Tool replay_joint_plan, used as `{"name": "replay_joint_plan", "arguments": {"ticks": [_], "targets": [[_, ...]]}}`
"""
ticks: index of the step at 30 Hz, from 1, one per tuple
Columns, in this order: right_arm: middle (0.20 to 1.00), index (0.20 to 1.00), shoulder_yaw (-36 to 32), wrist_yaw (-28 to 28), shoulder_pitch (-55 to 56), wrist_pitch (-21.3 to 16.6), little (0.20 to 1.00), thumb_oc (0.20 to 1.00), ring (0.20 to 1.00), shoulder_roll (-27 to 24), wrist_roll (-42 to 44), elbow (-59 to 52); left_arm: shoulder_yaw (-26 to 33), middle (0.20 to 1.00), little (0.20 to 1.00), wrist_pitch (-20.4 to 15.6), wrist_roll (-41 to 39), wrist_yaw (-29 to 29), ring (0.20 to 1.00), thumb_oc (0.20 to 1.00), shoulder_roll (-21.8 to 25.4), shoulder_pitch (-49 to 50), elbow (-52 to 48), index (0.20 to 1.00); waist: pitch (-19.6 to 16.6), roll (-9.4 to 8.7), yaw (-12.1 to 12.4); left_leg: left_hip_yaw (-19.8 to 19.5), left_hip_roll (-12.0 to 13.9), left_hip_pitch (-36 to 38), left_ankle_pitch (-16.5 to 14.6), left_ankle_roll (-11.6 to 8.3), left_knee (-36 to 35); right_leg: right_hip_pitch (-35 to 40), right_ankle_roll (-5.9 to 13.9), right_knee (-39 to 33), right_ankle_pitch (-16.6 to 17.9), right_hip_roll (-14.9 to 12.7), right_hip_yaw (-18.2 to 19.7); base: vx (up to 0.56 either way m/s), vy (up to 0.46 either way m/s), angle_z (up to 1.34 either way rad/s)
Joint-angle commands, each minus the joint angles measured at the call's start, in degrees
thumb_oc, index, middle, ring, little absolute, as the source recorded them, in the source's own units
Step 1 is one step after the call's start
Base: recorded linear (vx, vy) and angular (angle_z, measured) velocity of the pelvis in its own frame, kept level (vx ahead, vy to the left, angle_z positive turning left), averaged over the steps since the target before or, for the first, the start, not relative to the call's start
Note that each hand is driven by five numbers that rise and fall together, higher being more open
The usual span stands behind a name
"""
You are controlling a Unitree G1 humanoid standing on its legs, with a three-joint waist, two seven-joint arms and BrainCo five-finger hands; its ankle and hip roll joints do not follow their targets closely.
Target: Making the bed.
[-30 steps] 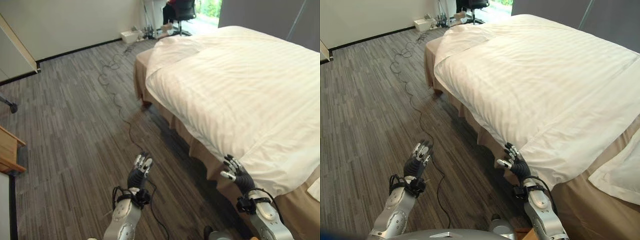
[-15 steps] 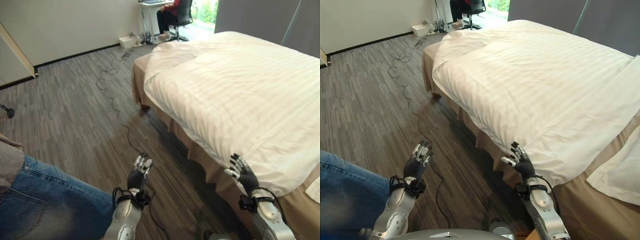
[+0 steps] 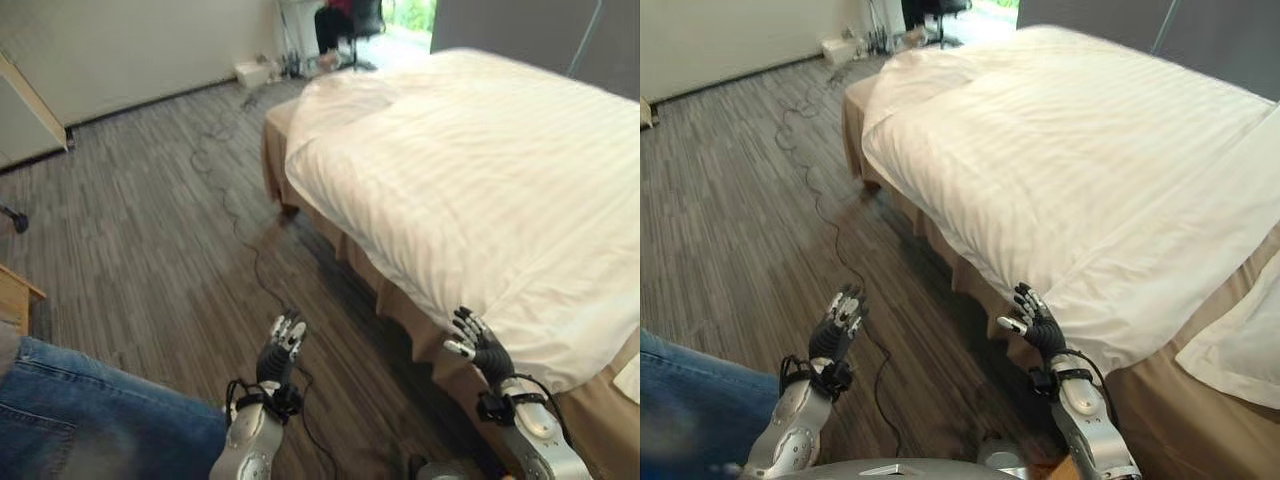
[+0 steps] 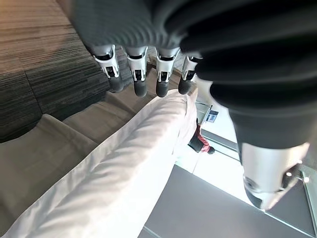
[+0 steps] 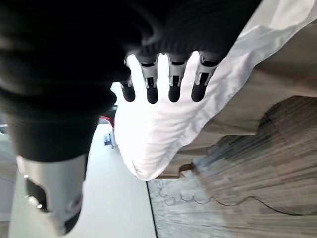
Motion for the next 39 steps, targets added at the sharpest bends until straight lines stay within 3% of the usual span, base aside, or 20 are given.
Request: {"name": "replay_joint_plan", "arguments": {"ticks": [1,2,3,4,5,7,8,11,12,15,16,18,19,22,24,32,39], "targets": [[1.000,1.000,-0.02,-0.30,-4.06,-2.96,1.000,1.000,1.000,-0.99,-0.18,-2.57,1.58,1.000,1.000,-3.74,-1.95,-0.34,1.000,1.000,1.47,-2.87,-1.44,1.000,1.25,-1.23,-0.71,-2.74,7.78,-4.54,1.36,-3.20,1.99,1.45,1.13,-2.05,-2.17,1.25,-0.41,0.01,0.243,0.57],[1.000,1.000,0.02,-0.45,-3.85,-2.88,1.000,1.000,1.000,-0.93,-0.14,-2.46,1.26,1.000,1.000,-3.95,-2.61,-0.20,1.000,1.000,1.39,-2.81,-1.51,1.000,1.20,-0.98,-0.56,-4.80,9.50,-4.25,2.14,-4.11,0.90,0.91,2.02,-1.81,-1.85,0.37,0.51,-0.02,0.453,0.11],[1.000,1.000,-0.58,-0.06,-2.14,-2.68,1.000,1.000,1.000,-0.96,1.51,-1.72,0.67,1.000,1.000,-3.80,-2.71,-0.51,1.000,1.000,1.62,-3.00,-1.29,1.000,0.98,0.48,-1.82,-2.16,15.40,-3.28,5.78,-6.07,-3.20,1.22,3.80,-1.39,-2.23,-2.88,-0.60,-0.02,0.452,-0.39],[1.000,1.000,-0.59,-0.04,-2.11,-2.71,1.000,1.000,1.000,-0.99,1.54,-1.71,0.65,1.000,1.000,-3.82,-2.71,-0.51,1.000,1.000,1.60,-2.98,-1.28,1.000,1.02,0.51,-1.89,-2.22,15.41,-3.12,5.83,-6.11,-3.37,1.34,3.80,-1.34,-2.35,-2.87,-0.70,0.01,0.595,-0.24],[1.000,1.000,-0.32,0.03,-1.62,-2.39,1.000,1.000,1.000,-0.79,1.93,-1.26,-0.37,1.000,1.000,-3.57,-2.69,-0.74,1.000,1.000,1.75,-3.67,-0.93,1.000,0.74,1.92,-2.17,-1.24,14.64,-3.37,6.13,-6.26,-4.19,1.84,4.96,-1.38,-1.71,-4.73,-1.82,0.03,0.244,0.36],[1.000,1.000,-0.08,0.30,-1.55,-2.15,1.000,1.000,1.000,-0.79,1.63,-1.52,-0.39,1.000,1.000,-3.53,-3.01,-1.03,1.000,1.000,1.92,-3.44,-0.89,1.000,0.41,2.55,-2.03,-2.31,13.41,-2.67,5.33,-6.31,-5.93,1.46,5.45,-1.39,-1.20,-5.66,-1.75,0.08,0.444,0.41],[1.000,1.000,0.15,-0.24,-1.82,-1.54,1.000,1.000,1.000,-0.04,1.49,-1.88,-0.79,1.000,1.000,-2.92,-2.63,-1.47,1.000,1.000,3.15,-3.23,-0.84,1.000,0.15,2.31,-2.37,-3.90,10.46,-2.44,3.28,-5.05,-5.33,2.05,6.39,-1.16,0.79,-8.48,-0.36,0.12,0.497,-0.01],[1.000,1.000,0.32,-0.42,-2.21,-1.54,1.000,1.000,1.000,0.42,1.89,-2.04,-0.59,1.000,1.000,-2.87,-2.71,-1.39,1.000,1.000,3.52,-3.31,-0.83,1.000,0.28,1.95,-2.27,-3.98,9.33,-2.53,2.29,-4.34,-4.72,1.70,6.57,-0.59,1.13,-9.29,0.30,0.07,0.307,0.25],[1.000,1.000,2.23,0.48,-4.13,-1.68,1.000,1.000,1.000,1.53,2.56,-2.67,0.30,1.000,1.000,-2.86,-1.18,-1.04,1.000,1.000,4.51,-3.11,-0.22,1.000,1.20,1.24,-1.40,-3.62,5.99,-2.41,0.16,-1.79,-3.42,-0.60,6.38,4.66,4.43,-11.98,1.99,0.03,0.288,0.08],[1.000,1.000,3.70,1.29,-5.61,-0.92,1.000,1.000,1.000,0.63,-0.40,-2.65,1.44,1.000,1.000,-2.52,0.41,-0.77,1.000,1.000,5.71,-2.83,0.88,1.000,1.88,1.41,-0.27,-2.95,5.13,-1.68,-0.51,-0.64,-3.37,-2.86,5.01,8.84,4.93,-12.22,1.13,0.05,0.332,-0.15],[1.000,1.000,3.73,2.09,-5.09,-0.56,1.000,1.000,1.000,-0.12,-1.60,-3.46,2.68,1.000,1.000,-2.73,0.20,-0.49,1.000,1.000,6.07,-2.19,1.25,1.000,2.44,1.47,-0.53,-3.06,4.73,-0.87,-0.67,0.21,-3.59,-4.89,4.19,12.99,4.32,-9.08,2.00,0.12,0.257,-0.17],[1.000,1.000,2.88,3.30,-4.20,-0.70,1.000,1.000,1.000,-1.02,-0.84,-3.69,3.15,1.000,1.000,-2.70,1.26,-1.32,1.000,1.000,6.27,-2.00,1.41,1.000,2.45,1.63,-1.83,-3.62,3.97,0.54,-0.51,0.65,-4.89,-6.57,3.55,12.12,0.21,-2.10,2.91,0.17,0.287,-0.25],[1.000,1.000,2.20,3.19,-3.84,-0.89,1.000,1.000,1.000,-1.17,0.47,-3.53,3.43,1.000,1.000,-2.58,1.69,-1.16,1.000,1.000,6.36,-2.30,1.40,1.000,2.07,1.46,-2.44,-3.43,3.03,1.10,-0.50,1.01,-5.68,-7.87,2.92,9.82,-0.51,1.05,1.41,0.12,0.159,-0.02],[1.000,1.000,1.62,2.49,-3.42,-1.59,1.000,1.000,1.000,-0.90,1.95,-3.27,3.08,1.000,1.000,-2.87,1.59,-0.24,1.000,1.000,5.97,-3.08,2.06,1.000,1.76,0.88,-3.05,-3.50,2.29,1.19,-1.12,1.11,-5.46,-7.31,2.01,7.19,-0.85,3.35,0.92,0.09,0.064,0.20],[1.000,1.000,2.22,2.57,-3.55,-1.51,1.000,1.000,1.000,-0.34,3.09,-2.98,2.26,1.000,1.000,-2.84,1.04,-0.81,1.000,1.000,4.73,-2.67,1.87,1.000,0.92,0.30,-2.75,-3.49,2.05,1.01,-1.29,1.01,-4.71,-4.47,2.24,3.64,-0.47,3.34,3.49,0.11,0.012,0.44],[1.000,1.000,2.72,3.14,-2.91,-0.89,1.000,1.000,1.000,-0.88,1.97,-3.73,0.62,1.000,1.000,-1.57,0.02,-2.39,1.000,1.000,4.29,-1.08,-0.39,1.000,-1.30,0.66,-2.13,-2.47,2.40,2.75,-0.57,0.66,-7.19,-0.24,2.14,-2.62,0.02,2.81,3.20,0.09,-0.010,-0.09],[1.000,1.000,2.75,3.06,-2.55,-0.96,1.000,1.000,1.000,-0.88,1.69,-3.46,0.73,1.000,1.000,-1.64,0.15,-2.28,1.000,1.000,4.36,-0.93,-0.76,1.000,-1.62,0.53,-2.02,-2.50,2.45,2.99,-0.41,0.60,-7.72,0.56,2.18,-3.69,0.07,2.81,3.18,0.02,-0.003,0.00]]}}
